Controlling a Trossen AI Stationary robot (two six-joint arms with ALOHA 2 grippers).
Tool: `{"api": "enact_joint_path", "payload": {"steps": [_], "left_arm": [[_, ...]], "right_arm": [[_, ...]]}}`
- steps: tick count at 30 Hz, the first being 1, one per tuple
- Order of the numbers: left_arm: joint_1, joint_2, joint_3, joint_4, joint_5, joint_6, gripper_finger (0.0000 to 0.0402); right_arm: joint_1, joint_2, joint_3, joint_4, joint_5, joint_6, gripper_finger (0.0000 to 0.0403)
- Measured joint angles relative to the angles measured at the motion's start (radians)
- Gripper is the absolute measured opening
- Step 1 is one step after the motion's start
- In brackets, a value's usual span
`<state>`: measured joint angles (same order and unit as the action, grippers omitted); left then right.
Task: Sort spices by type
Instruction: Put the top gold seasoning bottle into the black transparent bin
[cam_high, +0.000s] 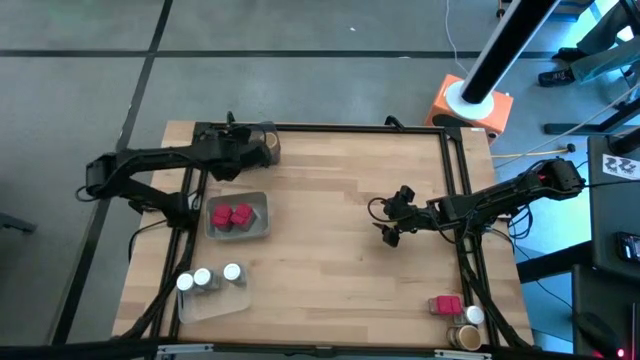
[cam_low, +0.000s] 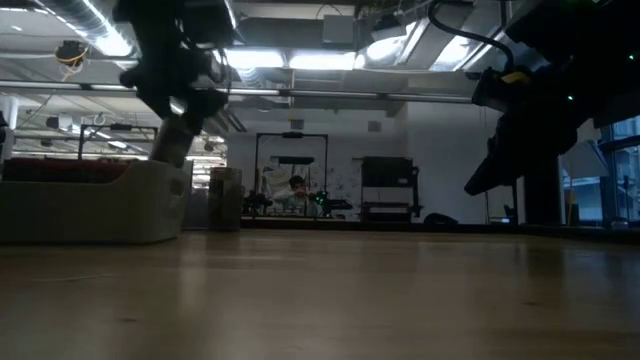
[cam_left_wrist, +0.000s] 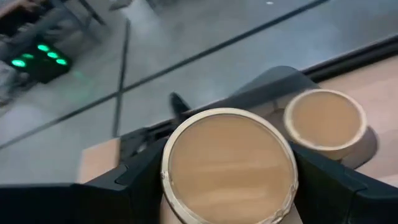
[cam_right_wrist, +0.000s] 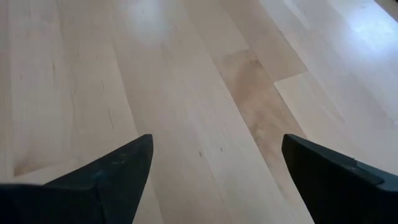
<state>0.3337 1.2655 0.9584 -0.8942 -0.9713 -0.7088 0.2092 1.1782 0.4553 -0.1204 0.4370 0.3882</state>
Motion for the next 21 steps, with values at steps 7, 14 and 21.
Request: {"api": "enact_joint_path", "payload": {"steps": [7, 14, 21], "left_arm": [[0.138, 0.0, -0.104, 0.289, 0.109, 0.198, 0.0266], [0.241, 0.0, -0.216, 0.449, 0.16, 0.249, 0.0266], [0.295, 0.0, -0.318, 0.63, 0.21, 0.29, 0.0266]], "right_arm": [[0.0, 0.0, 0.0, 0.0, 0.0, 0.0, 0.0356], [0.0, 0.0, 0.0, 0.0, -0.001, 0.0, 0.0356], [0.0, 0.0, 0.0, 0.0, -0.002, 0.0, 0.0356]]}}
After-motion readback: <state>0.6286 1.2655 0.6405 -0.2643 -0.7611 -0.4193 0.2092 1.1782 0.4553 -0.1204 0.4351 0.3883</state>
